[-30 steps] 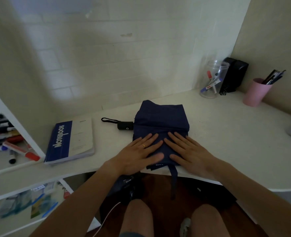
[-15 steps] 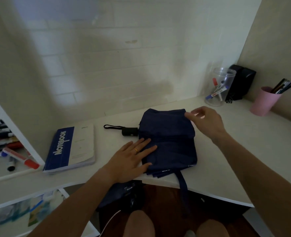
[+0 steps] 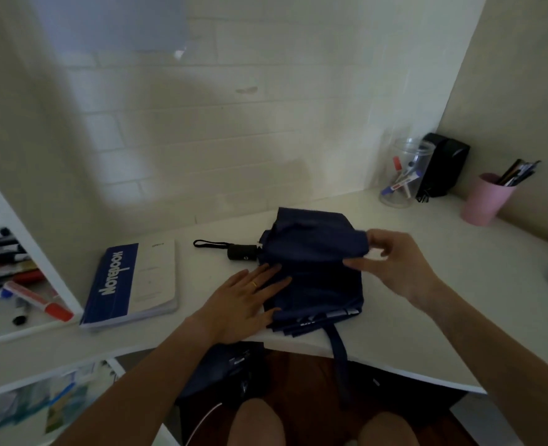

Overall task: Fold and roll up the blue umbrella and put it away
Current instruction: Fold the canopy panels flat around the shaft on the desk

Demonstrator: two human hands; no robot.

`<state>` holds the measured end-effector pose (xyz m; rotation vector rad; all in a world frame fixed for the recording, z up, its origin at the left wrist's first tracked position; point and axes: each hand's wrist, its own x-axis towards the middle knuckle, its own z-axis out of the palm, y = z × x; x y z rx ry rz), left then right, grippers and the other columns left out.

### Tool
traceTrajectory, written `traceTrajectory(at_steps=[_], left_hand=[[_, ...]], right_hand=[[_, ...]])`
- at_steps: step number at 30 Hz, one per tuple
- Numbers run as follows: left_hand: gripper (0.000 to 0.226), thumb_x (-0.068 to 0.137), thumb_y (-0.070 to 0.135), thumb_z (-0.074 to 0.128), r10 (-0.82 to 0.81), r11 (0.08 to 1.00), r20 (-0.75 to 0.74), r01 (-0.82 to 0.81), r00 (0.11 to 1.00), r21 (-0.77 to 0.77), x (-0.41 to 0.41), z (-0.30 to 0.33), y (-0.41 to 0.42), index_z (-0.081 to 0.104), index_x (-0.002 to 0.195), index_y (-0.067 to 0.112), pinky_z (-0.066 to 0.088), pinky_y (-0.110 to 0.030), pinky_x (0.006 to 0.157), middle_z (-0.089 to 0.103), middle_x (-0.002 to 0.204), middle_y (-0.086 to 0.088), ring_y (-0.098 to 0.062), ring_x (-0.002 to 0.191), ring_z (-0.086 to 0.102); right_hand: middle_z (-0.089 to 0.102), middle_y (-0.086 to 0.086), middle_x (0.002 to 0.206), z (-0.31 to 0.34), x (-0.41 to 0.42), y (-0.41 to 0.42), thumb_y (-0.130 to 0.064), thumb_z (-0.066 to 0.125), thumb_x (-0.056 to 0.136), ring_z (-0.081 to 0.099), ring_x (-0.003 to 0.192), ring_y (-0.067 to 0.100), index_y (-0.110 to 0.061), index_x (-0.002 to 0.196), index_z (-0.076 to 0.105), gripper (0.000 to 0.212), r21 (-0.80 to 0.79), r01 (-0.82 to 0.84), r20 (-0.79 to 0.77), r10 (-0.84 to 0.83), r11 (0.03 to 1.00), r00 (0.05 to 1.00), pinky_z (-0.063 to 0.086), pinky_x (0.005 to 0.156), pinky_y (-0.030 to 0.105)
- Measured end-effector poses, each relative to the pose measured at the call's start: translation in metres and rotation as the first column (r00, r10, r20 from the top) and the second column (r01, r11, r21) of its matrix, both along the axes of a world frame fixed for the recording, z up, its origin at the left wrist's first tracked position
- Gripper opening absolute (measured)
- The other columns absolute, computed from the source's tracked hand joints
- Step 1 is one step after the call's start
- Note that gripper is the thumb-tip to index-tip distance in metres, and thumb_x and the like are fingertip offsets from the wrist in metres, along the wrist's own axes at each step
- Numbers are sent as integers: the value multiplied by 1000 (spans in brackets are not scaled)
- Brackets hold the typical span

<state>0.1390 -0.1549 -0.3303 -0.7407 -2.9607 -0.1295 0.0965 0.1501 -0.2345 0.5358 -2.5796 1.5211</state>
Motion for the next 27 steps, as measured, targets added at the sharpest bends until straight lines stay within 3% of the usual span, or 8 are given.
traceTrajectory(at_steps=[4, 6, 8, 12, 16, 19, 23, 27], left_hand=[[87, 86, 78, -6, 30, 999, 47, -32, 998, 38, 5, 7, 4, 17, 159, 35, 1, -39, 127, 3, 168, 7, -8, 153, -3], [79, 92, 75, 17, 42, 989, 66, -51, 997, 138, 8, 12, 7, 34, 156, 31, 9, -38, 126, 14, 168, 5, -14, 154, 11], [64, 91, 60, 48, 91, 949, -42, -74, 995, 306, 14, 13, 8, 54, 143, 23, 34, -40, 116, 46, 153, -2, -22, 138, 43], [53, 78, 36, 81, 360, 694, -34, -243, 932, 677, 31, 17, 14, 59, 126, 25, 48, -24, 88, 56, 119, 6, -9, 103, 54], [49, 76, 33, 80, 184, 559, 145, -225, 972, 798, 39, 27, 31, 60, 120, 31, 41, -11, 80, 52, 118, 8, 3, 99, 51], [43, 76, 52, 82, 189, 480, 134, -210, 973, 851, 41, 34, 40, 64, 112, 38, 38, -4, 82, 49, 122, 9, -1, 103, 52], [29, 71, 54, 78, 301, 408, 88, -212, 950, 888, 41, 39, 40, 74, 84, 29, 42, -11, 72, 63, 108, 8, -6, 88, 59], [19, 86, 31, 75, 123, 374, 212, -243, 969, 895, 42, 36, 40, 74, 90, 13, 49, -20, 79, 72, 95, -4, -5, 84, 64]], right_hand=[[69, -29, 82, -43, 31, 10, -10, 84, 77, 58, 77, -4, -34, 86, 74, 28, 142, -19, -79, 30, 990, 996, 38, 67, 12], [68, -25, 88, -58, 37, 11, -9, 83, 77, 56, 81, -5, -34, 94, 73, 31, 167, -41, -47, 49, 985, 998, 39, 69, 12], [68, -15, 96, -67, 40, 10, -10, 81, 78, 57, 87, -2, -34, 102, 71, 35, 176, -37, -15, 40, 984, 999, 42, 74, 17], [72, -12, 104, -70, 43, 10, -9, 80, 80, 65, 94, 1, -33, 106, 62, 39, 113, -62, 24, 59, 992, 998, 48, 80, 19], [72, -14, 95, -67, 44, 9, -8, 80, 79, 63, 80, -2, -33, 102, 58, 40, 99, -53, 40, 50, 994, 998, 45, 75, 13], [72, -15, 91, -67, 43, 10, -5, 79, 80, 63, 79, -1, -29, 102, 59, 38, 83, -66, 47, 62, 994, 997, 45, 74, 12], [70, -17, 94, -70, 41, 11, -8, 79, 80, 64, 87, 3, -30, 100, 64, 33, 104, -61, 38, 58, 993, 998, 48, 79, 19], [71, -17, 93, -71, 38, 11, -13, 80, 80, 63, 87, 1, -28, 96, 68, 25, 163, -46, 31, 42, 986, 999, 47, 77, 21]])
